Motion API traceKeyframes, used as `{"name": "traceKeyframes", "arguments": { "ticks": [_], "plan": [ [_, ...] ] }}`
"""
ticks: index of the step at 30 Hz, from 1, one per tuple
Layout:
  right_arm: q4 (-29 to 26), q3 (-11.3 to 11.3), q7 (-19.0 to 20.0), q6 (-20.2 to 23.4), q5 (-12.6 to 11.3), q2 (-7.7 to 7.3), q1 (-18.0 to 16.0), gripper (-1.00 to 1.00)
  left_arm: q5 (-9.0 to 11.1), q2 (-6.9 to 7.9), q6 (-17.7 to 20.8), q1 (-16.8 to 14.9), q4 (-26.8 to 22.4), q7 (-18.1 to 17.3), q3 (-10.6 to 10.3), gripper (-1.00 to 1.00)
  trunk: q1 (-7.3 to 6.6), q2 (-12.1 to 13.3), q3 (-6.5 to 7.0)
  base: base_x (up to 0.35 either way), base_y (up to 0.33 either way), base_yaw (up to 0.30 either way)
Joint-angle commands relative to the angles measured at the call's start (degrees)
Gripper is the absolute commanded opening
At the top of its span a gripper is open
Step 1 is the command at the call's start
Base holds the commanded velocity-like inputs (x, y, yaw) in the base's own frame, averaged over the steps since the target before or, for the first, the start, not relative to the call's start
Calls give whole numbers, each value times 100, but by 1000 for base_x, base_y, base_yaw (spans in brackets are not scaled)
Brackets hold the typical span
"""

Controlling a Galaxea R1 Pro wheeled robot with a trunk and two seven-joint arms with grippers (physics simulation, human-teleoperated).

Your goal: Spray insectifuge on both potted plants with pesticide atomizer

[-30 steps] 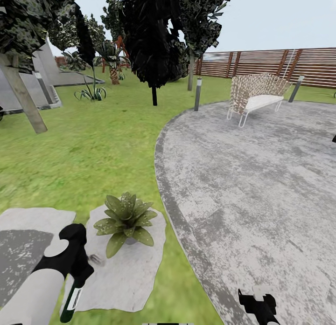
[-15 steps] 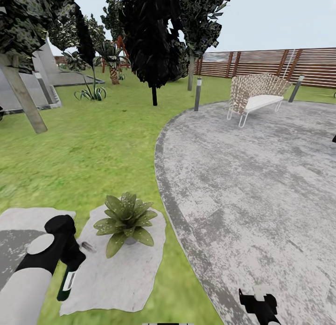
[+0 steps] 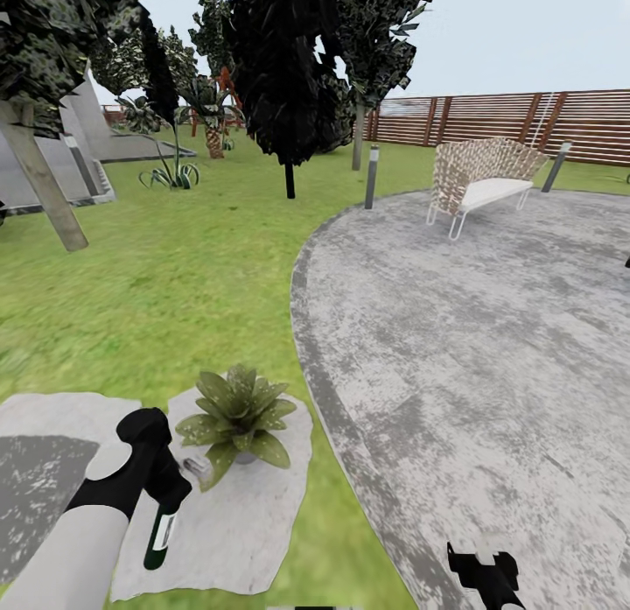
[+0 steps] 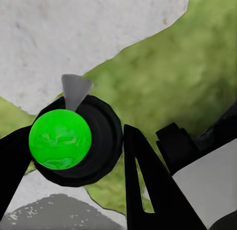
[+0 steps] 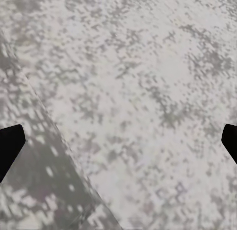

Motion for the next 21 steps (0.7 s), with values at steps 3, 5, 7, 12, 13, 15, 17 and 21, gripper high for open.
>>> {"name": "traceKeyframes", "arguments": {
  "ticks": [3, 5, 7, 12, 13, 15, 17, 21],
  "plan": [
    [8, -39, -23, -19, 61, 0, -3, 100, -52, 5, 57, 1, -1, -11, 6, -100, 1, -2, -5, 220, 148, 0],
    [8, -39, -23, -19, 61, 0, -3, 100, -57, 8, 52, 19, 4, -4, 11, -100, 1, -2, -5, 82, 60, 0],
    [8, -39, -23, -19, 61, 0, -5, 100, -47, 22, 51, 164, -15, 0, 36, -100, 1, -2, -5, 25, 18, 0],
    [8, -39, -23, -19, 61, -2, -3, 100, -26, 96, 67, 266, -82, 280, 83, -100, 1, -2, -5, 3, 2, 0],
    [8, -39, -23, -19, 61, 0, -4, 100, 26, 89, 92, 232, -90, 251, 103, -100, 1, -2, -5, 0, 0, 0],
    [8, -39, -23, -19, 61, 0, -3, 100, 36, 36, 108, 198, -90, 203, 108, -100, 1, -2, -5, 0, 0, 0],
    [8, -39, -23, -19, 61, 0, -4, 100, 38, 76, 114, 68, -91, -53, 97, -100, 1, -2, -5, 0, 0, 0],
    [8, -39, -23, -19, 61, 0, -4, 100, -3, 108, 61, -143, -91, -53, 94, -100, 1, -2, -5, 0, 0, 0]
  ]
}}
